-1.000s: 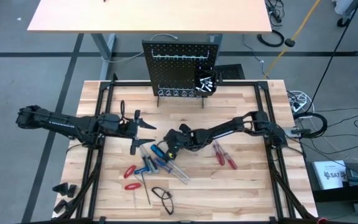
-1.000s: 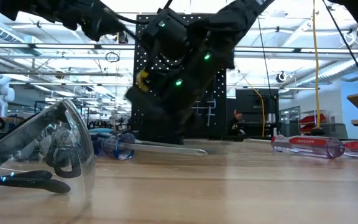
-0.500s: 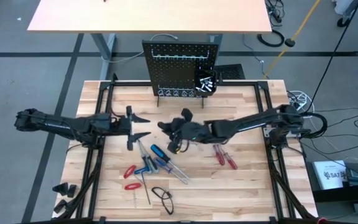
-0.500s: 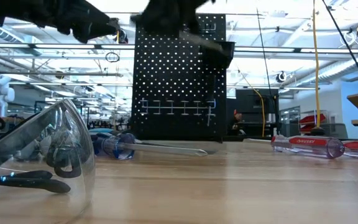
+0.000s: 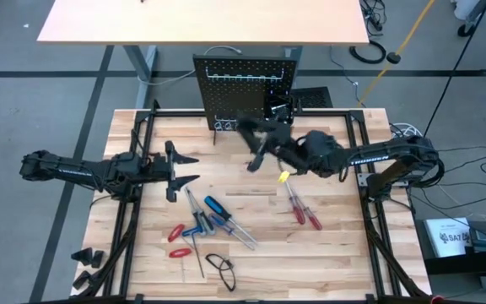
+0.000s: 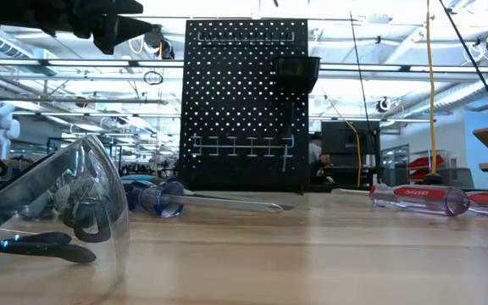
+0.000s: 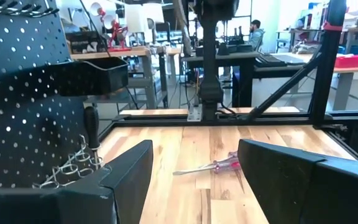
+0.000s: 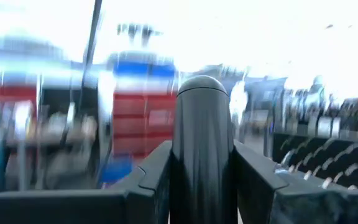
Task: Hang tools onto peg board
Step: Hang the black screwdriver on the pegboard
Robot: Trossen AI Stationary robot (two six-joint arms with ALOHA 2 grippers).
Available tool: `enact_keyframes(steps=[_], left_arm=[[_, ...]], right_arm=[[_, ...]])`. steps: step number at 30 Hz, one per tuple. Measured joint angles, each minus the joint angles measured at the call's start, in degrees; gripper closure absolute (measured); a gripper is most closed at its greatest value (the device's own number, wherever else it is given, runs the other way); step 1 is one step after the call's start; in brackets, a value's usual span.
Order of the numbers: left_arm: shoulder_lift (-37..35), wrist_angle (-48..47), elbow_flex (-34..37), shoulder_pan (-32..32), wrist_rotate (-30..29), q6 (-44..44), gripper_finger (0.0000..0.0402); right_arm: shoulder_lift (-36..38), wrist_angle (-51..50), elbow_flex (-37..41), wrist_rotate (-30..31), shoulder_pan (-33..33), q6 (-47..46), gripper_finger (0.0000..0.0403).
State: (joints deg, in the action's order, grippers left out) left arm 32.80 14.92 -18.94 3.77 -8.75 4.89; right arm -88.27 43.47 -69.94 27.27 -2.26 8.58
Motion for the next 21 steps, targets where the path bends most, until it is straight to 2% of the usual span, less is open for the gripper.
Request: enact_keyframes(steps=[4, 8, 12, 15, 19, 21], left_arm=[[0.0, 0.1, 0.0, 0.0, 0.1, 0.0, 0.0158], [0.0, 0.0, 0.0, 0.0, 0.1, 0.0, 0.0158], [0.1, 0.1, 0.0, 0.0, 0.1, 0.0, 0.0158], [0.7, 2.8, 0.0, 0.0, 0.6, -0.1, 0.0158], [4.0, 12.8, 0.0, 0.0, 9.5, -0.1, 0.0158], [6.5, 17.5, 0.0, 0.0, 10.6, -1.3, 0.0158]], right_arm=[[-0.1, 17.7, 6.9, -0.1, 2.9, 0.6, 0.0283], [-0.1, 26.8, 11.4, -0.1, 5.8, -2.1, 0.0283], [-0.6, 23.8, 12.0, -1.5, 6.8, -5.3, 0.0283], [-1.3, 20.2, 12.0, -6.7, 6.3, -7.5, 0.0283], [-3.8, 10.8, 11.9, -11.1, 4.5, -11.5, 0.0283], [-6.2, 8.2, 12.0, -11.2, 3.3, -12.5, 0.0283]])
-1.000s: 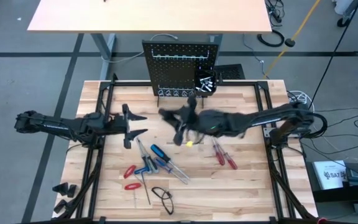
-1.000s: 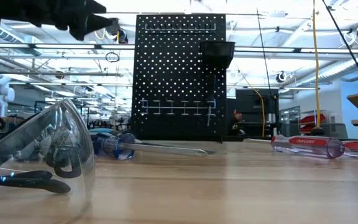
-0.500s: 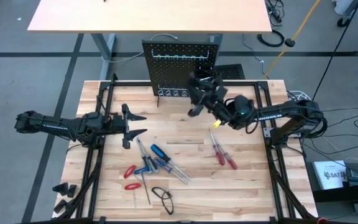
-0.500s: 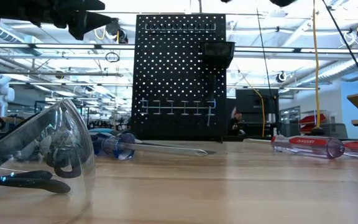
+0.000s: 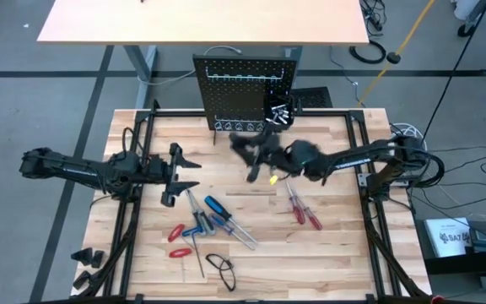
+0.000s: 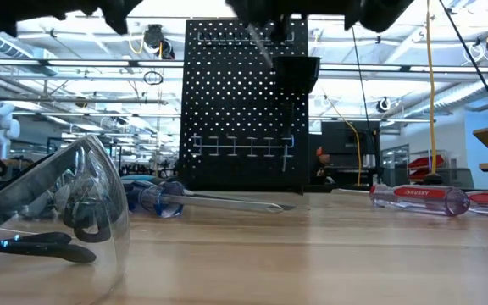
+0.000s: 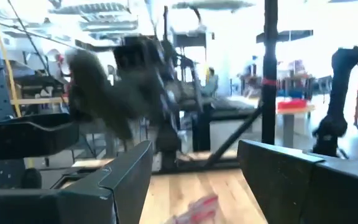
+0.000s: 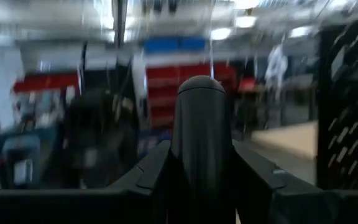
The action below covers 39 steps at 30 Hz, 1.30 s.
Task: Hang tools onto peg board
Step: Hang the black screwdriver on the pegboard
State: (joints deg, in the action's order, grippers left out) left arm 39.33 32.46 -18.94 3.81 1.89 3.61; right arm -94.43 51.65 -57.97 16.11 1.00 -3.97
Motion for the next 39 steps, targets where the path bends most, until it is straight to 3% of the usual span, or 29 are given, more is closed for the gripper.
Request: enact_keyframes(steps=[10, 15, 20, 28, 39], left_arm=[[13.7, 14.8, 0.0, 0.0, -4.7, -3.8, 0.0158], [16.8, 18.2, 0.0, -0.1, -6.7, -6.9, 0.0158], [18.7, 19.7, 0.0, -0.2, -13.0, -10.3, 0.0158], [21.1, 23.5, -0.1, -1.3, -6.9, -12.4, 0.0158], [28.6, 27.2, -3.0, -1.2, -7.9, -12.3, 0.0158]], right_arm=[[-8.4, 2.5, -1.5, 0.3, -4.1, 0.7, 0.0283], [-10.6, 2.4, -2.7, 0.4, -4.8, 1.7, 0.0283], [-11.3, 1.7, -3.6, 0.3, -5.5, 3.1, 0.0283], [-11.3, 1.6, -3.5, 0.3, -5.9, 3.3, 0.0283], [-11.7, -1.9, -6.0, 0.7, -6.0, 3.8, 0.0283]])
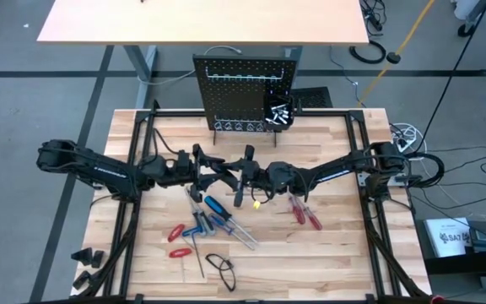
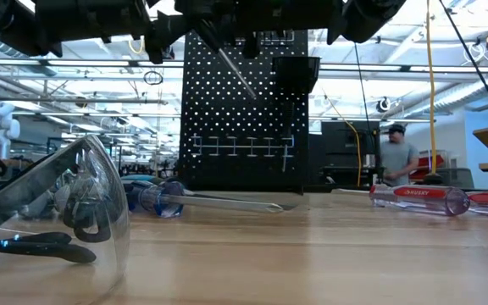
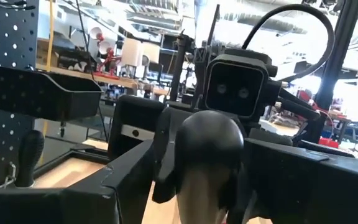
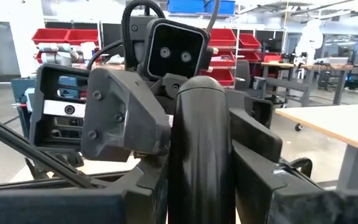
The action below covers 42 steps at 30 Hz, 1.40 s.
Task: Hang tools onto peg board
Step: Hang the black screwdriver on the pegboard
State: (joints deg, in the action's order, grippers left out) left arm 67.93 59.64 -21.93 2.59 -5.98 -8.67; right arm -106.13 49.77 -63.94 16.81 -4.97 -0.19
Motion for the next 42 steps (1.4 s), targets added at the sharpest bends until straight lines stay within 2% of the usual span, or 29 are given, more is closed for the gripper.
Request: enact_keyframes(steps=[5, 12, 16, 22, 29, 35, 39, 42], left_arm=[[-0.1, 0.1, 0.0, 0.0, 0.0, 1.7, 0.0158], [-0.2, 0.0, 0.0, 0.0, -0.1, 2.6, 0.0161], [-0.2, 0.0, 0.0, 0.0, 0.2, 3.0, 0.0195], [-0.3, 0.0, 0.0, 0.0, 0.4, 3.3, 0.0278], [-0.3, -0.4, 0.0, 0.0, 0.5, 3.4, 0.0283], [-0.2, -1.6, 0.0, 0.1, 1.0, 3.9, 0.0283], [-1.5, -4.4, 0.0, 0.1, -0.3, 5.0, 0.0283], [-4.0, -8.2, 0.0, 0.1, -2.5, 5.7, 0.0283]], right_arm=[[0.0, -1.5, 0.0, 2.7, -0.3, -0.2, 0.0283], [0.0, -1.9, 0.0, 2.8, -0.4, -0.2, 0.0283], [0.0, -1.7, 0.0, 2.8, -0.4, -0.2, 0.0283], [0.0, -1.8, 0.0, 2.8, -0.4, -0.1, 0.0283], [0.0, -2.1, 0.0, 2.8, -0.4, 0.6, 0.0279], [1.2, -4.9, 0.0, 2.7, -0.4, 3.5, 0.017], [5.8, -16.4, -0.1, 2.8, -0.3, 1.6, 0.0115], [10.6, -30.2, -0.2, 3.0, -0.4, -3.6, 0.0093]])
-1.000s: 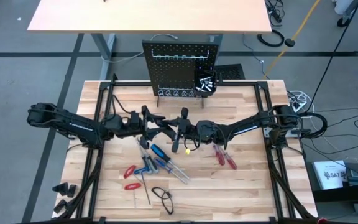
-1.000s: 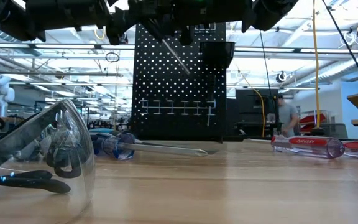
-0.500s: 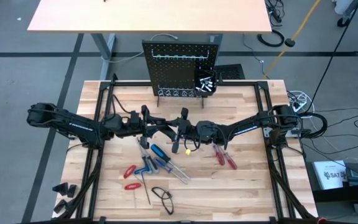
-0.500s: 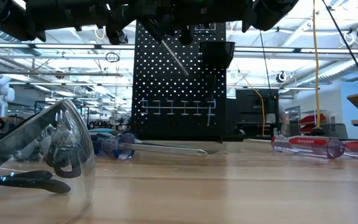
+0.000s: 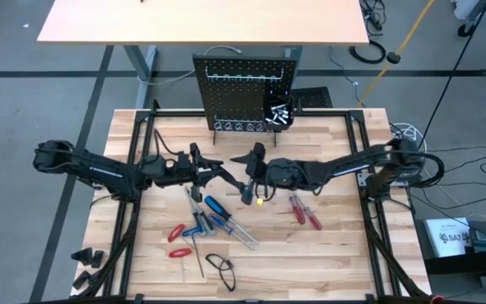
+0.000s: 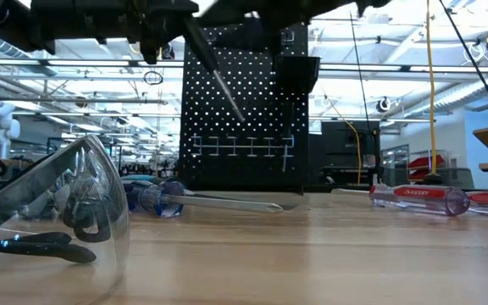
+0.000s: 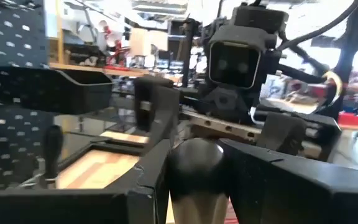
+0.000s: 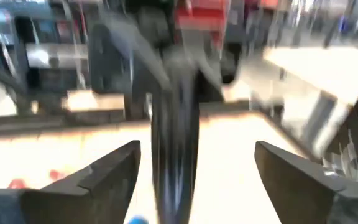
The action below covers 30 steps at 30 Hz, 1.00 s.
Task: Hang tools onto peg board
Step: Hang the black screwdriver on the pegboard
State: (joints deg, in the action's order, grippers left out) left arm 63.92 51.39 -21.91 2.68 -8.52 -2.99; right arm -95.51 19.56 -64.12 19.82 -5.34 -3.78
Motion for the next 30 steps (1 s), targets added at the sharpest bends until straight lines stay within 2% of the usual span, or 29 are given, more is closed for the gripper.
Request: enact_keyframes(steps=[3, 7, 10, 13, 16, 20, 25, 30], left_arm=[[-4.2, -5.4, 0.0, 0.0, -2.8, 0.8, 0.0283], [-9.3, -11.1, 0.0, 0.0, -8.9, 0.8, 0.0283], [-9.5, -14.2, -2.0, -1.7, -11.6, 2.0, 0.0283], [-6.7, -21.2, -8.8, -5.4, -10.7, 2.2, 0.0283], [-2.0, -26.3, -16.2, -9.7, -7.4, 5.4, 0.0283], [5.6, -28.0, -24.4, -15.7, -1.7, 6.6, 0.0283], [14.7, -28.7, -30.9, -20.6, 1.0, 7.6, 0.0283], [20.3, -28.3, -36.1, -22.8, 4.0, 7.9, 0.0283]], right_arm=[[4.8, -17.9, 0.0, 2.6, -1.2, -7.8, 0.0084], [8.5, -39.2, 0.9, 14.6, -6.7, -18.1, 0.0083], [10.2, -42.9, 5.6, 25.5, -11.9, -25.3, 0.0087], [12.2, -42.1, 11.6, 31.3, -14.7, -31.8, 0.0087], [14.3, -40.4, 16.8, 30.4, -14.7, -35.3, 0.0088], [16.8, -40.5, 20.6, 29.0, -13.7, -39.0, 0.0088], [18.4, -40.0, 21.3, 27.9, -13.4, -38.7, 0.0088], [18.5, -38.9, 21.3, 27.7, -13.4, -37.3, 0.0088]])
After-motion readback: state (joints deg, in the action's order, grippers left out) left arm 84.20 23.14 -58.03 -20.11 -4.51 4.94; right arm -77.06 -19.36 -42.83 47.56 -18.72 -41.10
